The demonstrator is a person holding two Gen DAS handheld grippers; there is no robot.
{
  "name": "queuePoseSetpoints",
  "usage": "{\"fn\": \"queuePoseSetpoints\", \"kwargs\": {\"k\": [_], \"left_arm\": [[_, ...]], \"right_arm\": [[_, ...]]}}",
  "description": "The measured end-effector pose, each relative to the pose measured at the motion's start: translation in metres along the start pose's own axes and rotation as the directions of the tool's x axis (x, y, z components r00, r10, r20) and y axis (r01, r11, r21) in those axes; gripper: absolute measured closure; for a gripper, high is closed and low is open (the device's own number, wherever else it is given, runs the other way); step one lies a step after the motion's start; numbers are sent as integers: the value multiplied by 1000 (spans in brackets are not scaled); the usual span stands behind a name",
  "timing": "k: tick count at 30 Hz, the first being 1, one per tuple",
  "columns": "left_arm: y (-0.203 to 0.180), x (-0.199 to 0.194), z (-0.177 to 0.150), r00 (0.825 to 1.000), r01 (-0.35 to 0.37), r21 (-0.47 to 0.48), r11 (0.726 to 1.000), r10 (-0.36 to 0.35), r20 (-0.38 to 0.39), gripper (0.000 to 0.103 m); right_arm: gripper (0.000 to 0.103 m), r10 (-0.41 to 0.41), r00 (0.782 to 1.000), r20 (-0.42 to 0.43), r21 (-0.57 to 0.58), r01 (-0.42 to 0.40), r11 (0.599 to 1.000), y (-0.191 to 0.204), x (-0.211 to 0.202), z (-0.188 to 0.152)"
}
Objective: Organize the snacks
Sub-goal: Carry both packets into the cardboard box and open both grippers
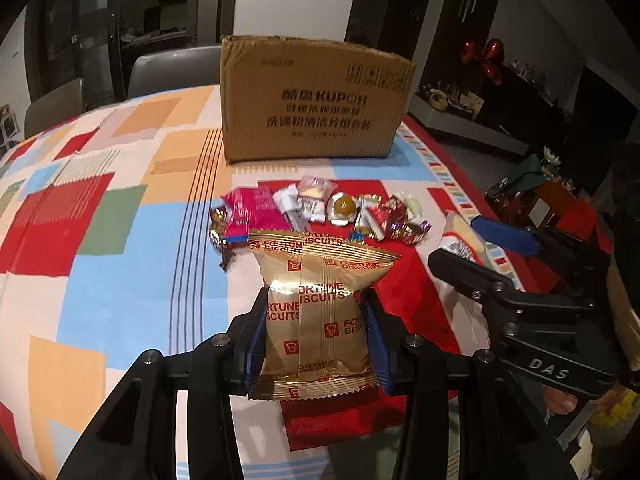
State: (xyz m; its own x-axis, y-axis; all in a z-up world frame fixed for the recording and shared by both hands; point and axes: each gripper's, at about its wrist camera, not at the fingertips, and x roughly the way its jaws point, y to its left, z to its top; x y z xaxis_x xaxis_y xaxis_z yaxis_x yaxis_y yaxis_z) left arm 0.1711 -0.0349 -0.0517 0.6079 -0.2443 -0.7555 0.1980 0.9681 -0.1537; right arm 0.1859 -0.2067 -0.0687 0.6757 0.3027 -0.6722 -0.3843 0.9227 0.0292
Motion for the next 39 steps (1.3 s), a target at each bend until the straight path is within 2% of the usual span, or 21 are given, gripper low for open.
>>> {"fn": "queuePoseSetpoints", "kwargs": {"k": [9, 14, 19, 21, 26, 31, 39], "left_arm": [[2, -29, 46, 997, 7, 42, 999, -10, 80, 60], [4, -35, 90, 992, -14, 106, 994, 1, 128, 60], [2, -33, 134, 990, -32, 203, 979, 2, 144, 60], [4, -33, 151, 987, -35, 208, 977, 2, 159, 60], [10, -19, 194, 989, -23, 223, 975, -12, 151, 60], [16, 15, 233, 996, -12, 220, 975, -9, 94, 60], [27, 62, 265, 999, -12, 191, 982, 4, 41, 60]], "right_arm": [[41, 2, 994, 109, 38, -6, 999, 1, -26, 40], [41, -33, 986, 161, 42, 26, 999, -9, -30, 78], [41, -66, 979, 191, 37, 60, 998, -26, -26, 120], [41, -76, 977, 197, 36, 70, 997, -33, -22, 137], [41, -96, 975, 201, 4, 97, 995, -44, -6, 174], [41, -87, 980, 181, -23, 92, 995, -52, 24, 203], [41, -104, 988, 117, 7, 104, 995, -70, 67, 217]]}}
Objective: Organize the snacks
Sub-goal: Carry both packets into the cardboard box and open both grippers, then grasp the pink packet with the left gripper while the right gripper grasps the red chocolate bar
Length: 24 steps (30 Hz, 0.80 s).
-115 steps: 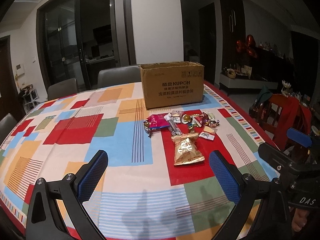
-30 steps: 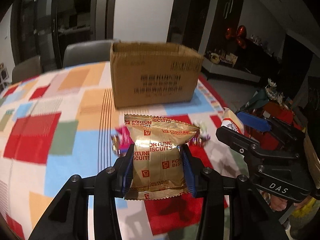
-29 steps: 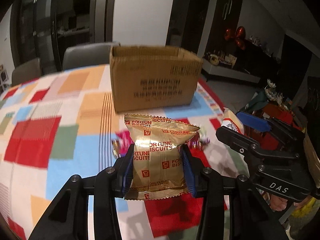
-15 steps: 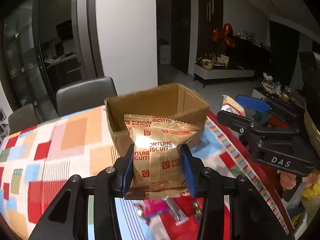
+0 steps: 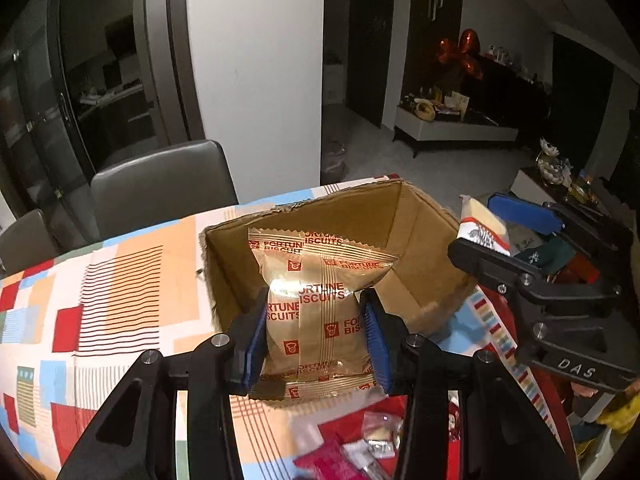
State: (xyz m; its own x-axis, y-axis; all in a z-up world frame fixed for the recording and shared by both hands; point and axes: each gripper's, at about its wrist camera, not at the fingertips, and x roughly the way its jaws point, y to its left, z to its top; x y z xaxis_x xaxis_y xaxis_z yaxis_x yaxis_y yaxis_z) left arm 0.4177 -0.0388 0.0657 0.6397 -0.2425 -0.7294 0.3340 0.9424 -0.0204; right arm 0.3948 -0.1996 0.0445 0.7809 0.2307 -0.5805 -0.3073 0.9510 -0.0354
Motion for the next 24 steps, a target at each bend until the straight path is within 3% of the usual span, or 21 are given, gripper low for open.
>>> {"fn": "queuePoseSetpoints", "kwargs": {"k": [4, 6, 8, 10, 13, 18, 24], "left_arm": [[6, 16, 13, 1000, -15, -32, 999, 14, -6, 58], [11, 21, 18, 1000, -32, -39, 999, 31, -3, 48], [12, 23, 20, 998, -61, -46, 997, 61, 7, 25], [13, 19, 20, 995, -92, -49, 995, 93, 24, 25], [14, 9, 11, 991, -124, -57, 991, 127, 47, 15], [8, -17, -17, 984, -162, -47, 986, 165, 65, 13], [4, -46, -47, 989, -136, -62, 989, 139, 52, 13]], "right_arm": [[41, -24, 1000, -18, 16, 24, 1000, -8, 17, 2], [41, -34, 999, -25, 31, 35, 999, -11, 23, 4], [37, -38, 998, -42, 46, 40, 998, -14, 30, 4], [25, -58, 997, -56, 60, 61, 996, -16, 31, 3], [25, -83, 995, -46, 89, 87, 992, -18, 22, -4], [25, -106, 993, -60, 86, 111, 990, -10, 3, -15], [25, -46, 989, -143, 150, 67, 986, -8, -22, -30]]}}
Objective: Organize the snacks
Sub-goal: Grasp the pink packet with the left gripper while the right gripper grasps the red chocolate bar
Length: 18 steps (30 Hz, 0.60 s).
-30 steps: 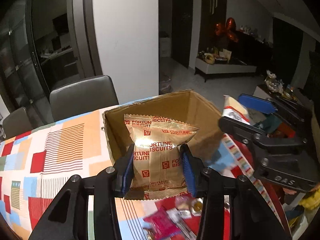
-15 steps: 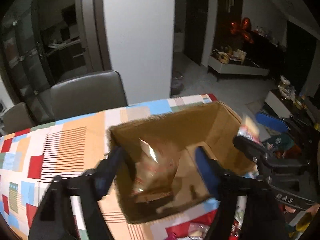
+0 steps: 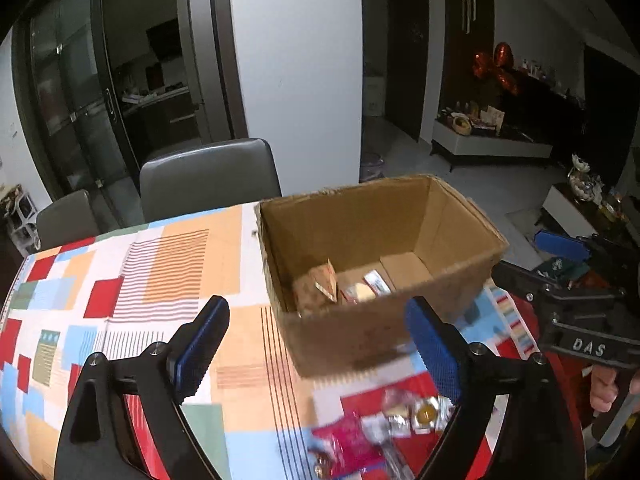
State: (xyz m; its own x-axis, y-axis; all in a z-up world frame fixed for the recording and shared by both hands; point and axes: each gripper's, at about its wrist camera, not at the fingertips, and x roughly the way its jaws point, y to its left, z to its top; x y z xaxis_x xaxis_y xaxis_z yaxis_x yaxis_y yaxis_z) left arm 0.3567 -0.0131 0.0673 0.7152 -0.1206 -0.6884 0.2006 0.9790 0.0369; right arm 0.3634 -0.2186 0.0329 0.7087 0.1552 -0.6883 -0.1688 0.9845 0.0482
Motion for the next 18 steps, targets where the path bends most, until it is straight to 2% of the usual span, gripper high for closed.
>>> {"fn": "queuePoseSetpoints", "kwargs": {"k": [8, 13, 18], "left_arm": [[-3, -22, -32, 998, 13, 28, 1000, -12, -60, 14], [-8, -19, -51, 991, 20, 52, 998, -13, -134, 15], [-12, -5, -65, 973, 59, 23, 998, -53, -224, 23]], "right_arm": [[25, -18, 994, -107, 17, 19, 1000, 7, -13, -25], [25, -17, 970, -244, 38, 27, 999, 6, -6, -43], [26, -12, 942, -334, 82, 42, 996, 2, 2, -60]]}}
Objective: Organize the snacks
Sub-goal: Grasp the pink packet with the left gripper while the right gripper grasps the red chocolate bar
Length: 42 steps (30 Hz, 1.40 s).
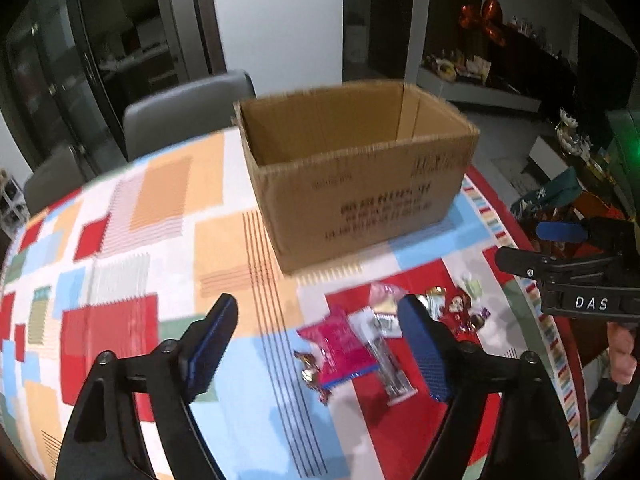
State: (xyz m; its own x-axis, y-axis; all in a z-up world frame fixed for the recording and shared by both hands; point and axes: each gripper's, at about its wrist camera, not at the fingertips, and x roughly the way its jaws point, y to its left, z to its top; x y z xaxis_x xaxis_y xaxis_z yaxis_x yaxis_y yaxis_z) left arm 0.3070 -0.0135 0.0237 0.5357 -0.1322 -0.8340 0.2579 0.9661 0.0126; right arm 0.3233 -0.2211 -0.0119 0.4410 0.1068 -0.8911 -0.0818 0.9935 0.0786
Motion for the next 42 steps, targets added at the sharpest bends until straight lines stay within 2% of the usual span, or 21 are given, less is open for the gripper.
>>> {"fn": "queuePoseSetpoints", "kwargs": {"k": [5, 10, 14, 22, 31, 38, 42], "left_arm": [[1, 23, -7, 994, 55, -34, 998, -58, -90, 34], [4, 47, -14, 984, 81, -57, 995, -89, -153, 41], [3, 65, -16, 978, 83, -64, 994, -93, -189, 44], [6, 92, -19, 967, 79, -92, 993, -99, -237, 53], [2, 112, -23, 955, 78, -97, 992, -102, -278, 56], [3, 125, -23, 944, 85, -129, 988, -121, -306, 57], [1, 128, -23, 945, 83, -127, 988, -119, -304, 57]], "right_arm": [[36, 50, 995, -83, 50, -46, 998, 1, 21, -12], [49, 99, 982, -160, 123, -80, 989, 0, 44, -24], [50, 123, 976, -181, 175, -91, 980, -2, 56, -30], [61, 152, 966, -209, 275, -91, 957, -10, 79, -34], [65, 206, 950, -235, 373, -108, 922, -15, 100, -40], [65, 226, 947, -229, 389, -123, 913, -14, 104, -35], [65, 251, 941, -227, 403, -144, 904, -18, 107, -32]]}}
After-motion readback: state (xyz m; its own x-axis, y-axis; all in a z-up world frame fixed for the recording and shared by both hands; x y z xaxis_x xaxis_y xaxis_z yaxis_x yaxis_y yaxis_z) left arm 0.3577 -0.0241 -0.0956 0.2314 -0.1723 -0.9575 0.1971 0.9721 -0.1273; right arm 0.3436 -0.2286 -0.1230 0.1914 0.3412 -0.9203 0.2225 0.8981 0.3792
